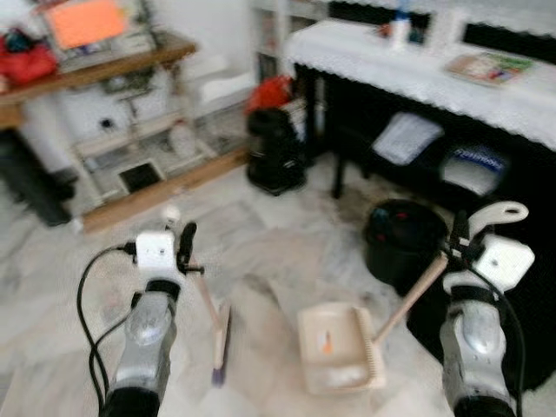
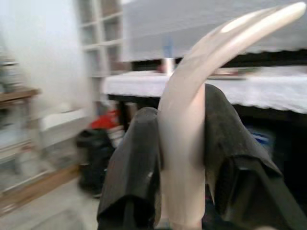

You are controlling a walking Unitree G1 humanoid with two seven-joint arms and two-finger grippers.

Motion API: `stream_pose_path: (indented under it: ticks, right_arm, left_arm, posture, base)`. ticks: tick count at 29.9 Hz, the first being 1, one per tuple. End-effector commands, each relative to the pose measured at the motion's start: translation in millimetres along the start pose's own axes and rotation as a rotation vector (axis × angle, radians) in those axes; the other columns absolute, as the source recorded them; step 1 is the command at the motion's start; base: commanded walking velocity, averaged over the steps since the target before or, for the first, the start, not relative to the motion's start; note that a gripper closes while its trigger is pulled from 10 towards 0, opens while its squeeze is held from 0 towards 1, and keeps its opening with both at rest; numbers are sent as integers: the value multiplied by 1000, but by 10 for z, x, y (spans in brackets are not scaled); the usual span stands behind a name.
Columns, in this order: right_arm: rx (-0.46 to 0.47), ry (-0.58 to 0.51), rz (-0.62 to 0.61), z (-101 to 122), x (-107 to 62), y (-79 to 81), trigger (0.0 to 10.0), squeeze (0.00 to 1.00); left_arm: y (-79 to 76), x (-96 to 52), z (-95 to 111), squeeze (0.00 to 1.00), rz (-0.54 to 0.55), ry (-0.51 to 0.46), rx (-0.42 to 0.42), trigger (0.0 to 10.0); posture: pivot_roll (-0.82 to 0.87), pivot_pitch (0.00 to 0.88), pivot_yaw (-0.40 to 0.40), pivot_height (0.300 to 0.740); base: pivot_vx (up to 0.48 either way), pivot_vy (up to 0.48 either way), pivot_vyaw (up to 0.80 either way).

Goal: Sweep floor

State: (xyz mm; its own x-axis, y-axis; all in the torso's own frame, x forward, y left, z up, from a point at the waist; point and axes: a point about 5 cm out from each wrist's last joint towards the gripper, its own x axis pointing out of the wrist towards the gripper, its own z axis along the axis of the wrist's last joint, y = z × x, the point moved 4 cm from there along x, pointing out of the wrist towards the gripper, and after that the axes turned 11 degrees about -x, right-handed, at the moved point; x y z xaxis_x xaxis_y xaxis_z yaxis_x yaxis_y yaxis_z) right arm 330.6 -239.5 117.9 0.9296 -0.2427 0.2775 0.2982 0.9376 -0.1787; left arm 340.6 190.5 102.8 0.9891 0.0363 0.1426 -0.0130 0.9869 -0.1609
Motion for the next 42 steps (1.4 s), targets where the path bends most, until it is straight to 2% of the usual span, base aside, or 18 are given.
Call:
stream_pose_path:
  ticks: [1,10,18,29,38,42]
  right_arm:
    - [15,-52,-20,134,54,-41,10000,0]
    - [5,-59,-5,195,131,-70,10000,0]
    - [-1,-59,-12,208,146,-115,10000,0]
    - [20,-47,0,192,123,-28,10000,0]
    - [30,-42,1,179,107,-5,10000,0]
    - [70,-33,34,176,114,68,10000,0]
  left_arm:
    - [-40,19,114,0,-23,-51,25,10000]
    - [60,2,118,0,34,-61,37,10000]
    - [59,-30,107,0,33,-56,53,10000]
    - [53,-16,131,0,28,-56,64,10000]
    - [111,-36,143,0,39,-55,72,10000]
    - [84,-15,150,0,36,-59,67,10000]
  posture:
    - [-88,0,51,740]
    - [-69,0,4,740]
    - [-63,0,7,740]
    - [-52,0,21,740]
    - [-49,0,23,740]
    - [-53,0,26,740]
  base:
    - [0,0,800]
    - [0,0,800]
    - [0,0,800]
    - [0,0,800]
    - [0,0,800]
    - [0,0,600]
